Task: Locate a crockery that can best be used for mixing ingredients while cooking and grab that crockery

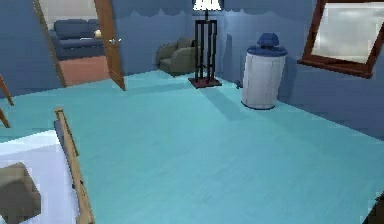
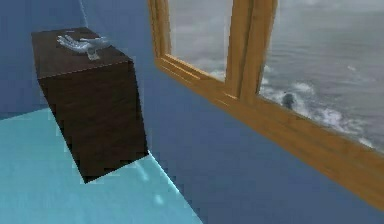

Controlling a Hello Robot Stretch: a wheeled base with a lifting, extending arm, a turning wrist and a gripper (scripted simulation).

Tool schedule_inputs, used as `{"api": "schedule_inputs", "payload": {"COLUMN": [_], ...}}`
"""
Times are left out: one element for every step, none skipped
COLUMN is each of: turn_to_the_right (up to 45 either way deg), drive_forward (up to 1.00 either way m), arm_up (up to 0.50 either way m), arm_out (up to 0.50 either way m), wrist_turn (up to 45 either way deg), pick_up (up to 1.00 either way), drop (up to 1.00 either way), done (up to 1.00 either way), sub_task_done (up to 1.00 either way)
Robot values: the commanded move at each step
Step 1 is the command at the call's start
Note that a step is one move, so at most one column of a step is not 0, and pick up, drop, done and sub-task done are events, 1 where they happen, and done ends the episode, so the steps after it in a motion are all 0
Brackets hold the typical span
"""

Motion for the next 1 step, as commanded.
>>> {"api": "schedule_inputs", "payload": {"turn_to_the_right": [0.0], "drive_forward": [0.7], "arm_up": [0.0], "arm_out": [0.0], "wrist_turn": [0.0], "pick_up": [0.0], "drop": [0.0], "done": [0.0], "sub_task_done": [0.0]}}
